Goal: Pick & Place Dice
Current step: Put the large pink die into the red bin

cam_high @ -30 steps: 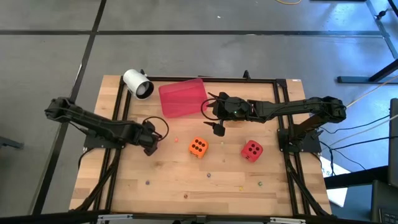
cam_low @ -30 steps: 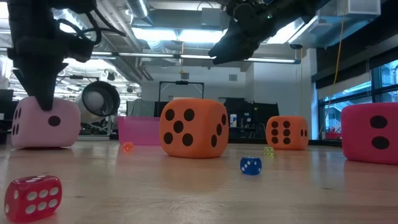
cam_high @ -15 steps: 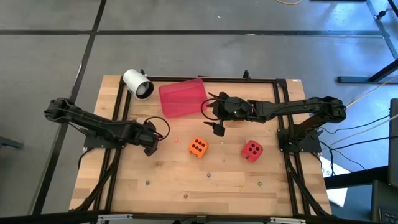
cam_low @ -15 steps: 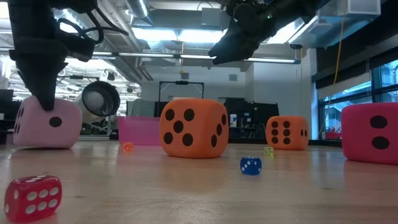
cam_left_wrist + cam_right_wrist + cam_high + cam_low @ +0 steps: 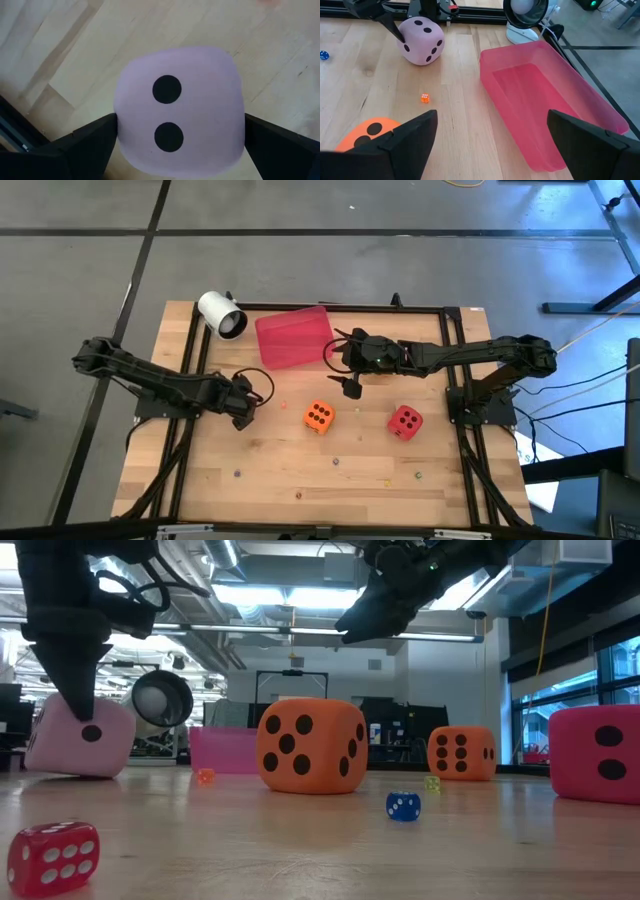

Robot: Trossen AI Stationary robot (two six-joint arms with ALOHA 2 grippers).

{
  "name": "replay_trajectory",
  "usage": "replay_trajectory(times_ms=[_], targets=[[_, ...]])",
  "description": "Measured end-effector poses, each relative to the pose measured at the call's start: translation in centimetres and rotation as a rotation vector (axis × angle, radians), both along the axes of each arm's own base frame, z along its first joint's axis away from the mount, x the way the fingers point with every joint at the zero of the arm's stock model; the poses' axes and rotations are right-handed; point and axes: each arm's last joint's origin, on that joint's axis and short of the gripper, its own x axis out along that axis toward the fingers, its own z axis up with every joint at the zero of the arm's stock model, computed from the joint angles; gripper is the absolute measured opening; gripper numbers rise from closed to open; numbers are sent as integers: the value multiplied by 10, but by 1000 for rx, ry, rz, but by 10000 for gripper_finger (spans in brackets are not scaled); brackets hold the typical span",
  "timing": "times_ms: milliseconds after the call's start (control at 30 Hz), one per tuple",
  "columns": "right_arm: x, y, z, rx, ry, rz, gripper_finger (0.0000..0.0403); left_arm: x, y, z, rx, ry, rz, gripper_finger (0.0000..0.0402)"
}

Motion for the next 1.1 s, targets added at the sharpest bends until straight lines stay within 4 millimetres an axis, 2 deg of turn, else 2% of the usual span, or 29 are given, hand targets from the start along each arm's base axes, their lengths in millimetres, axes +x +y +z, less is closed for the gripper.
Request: replay_trajectory(times_ms=[300,633,900,1100], targets=[[0,0,0,0,0,0,378,-1,0,0,-35,-8,110,398],[0,0,0,0,0,0,378,-1,-1,0,-43,-12,137,346],[0,0,0,0,0,0,378,0,0,0,-25,-20,143,339],[0,0,0,0,0,0,378,5,0,16,-14,-37,136,338]])
